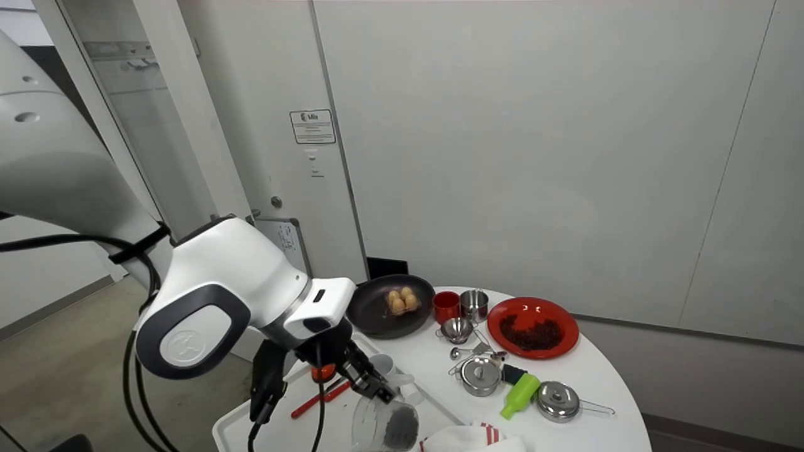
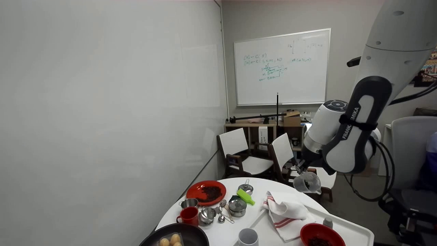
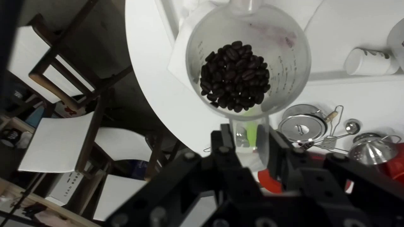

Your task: Pour the contents in the clear jug into the red bowl

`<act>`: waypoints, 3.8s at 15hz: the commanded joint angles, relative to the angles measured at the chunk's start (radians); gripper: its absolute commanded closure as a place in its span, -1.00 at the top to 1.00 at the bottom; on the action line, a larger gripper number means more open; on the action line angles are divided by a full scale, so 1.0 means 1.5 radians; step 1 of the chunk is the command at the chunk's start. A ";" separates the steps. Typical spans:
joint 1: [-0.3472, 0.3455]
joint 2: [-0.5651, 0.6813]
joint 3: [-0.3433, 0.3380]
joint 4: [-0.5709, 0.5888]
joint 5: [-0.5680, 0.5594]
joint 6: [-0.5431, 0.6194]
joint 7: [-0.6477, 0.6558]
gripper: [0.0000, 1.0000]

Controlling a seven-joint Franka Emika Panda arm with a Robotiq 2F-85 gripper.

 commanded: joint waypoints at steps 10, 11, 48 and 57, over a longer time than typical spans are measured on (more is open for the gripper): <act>0.285 0.166 -0.136 -0.024 0.137 -0.013 0.094 -0.82; 0.256 0.121 -0.108 -0.027 0.117 -0.016 0.086 -0.82; 0.369 0.282 -0.263 -0.008 0.111 -0.278 0.395 -0.83; 0.406 0.350 -0.274 -0.006 0.057 -0.339 0.534 -0.46</act>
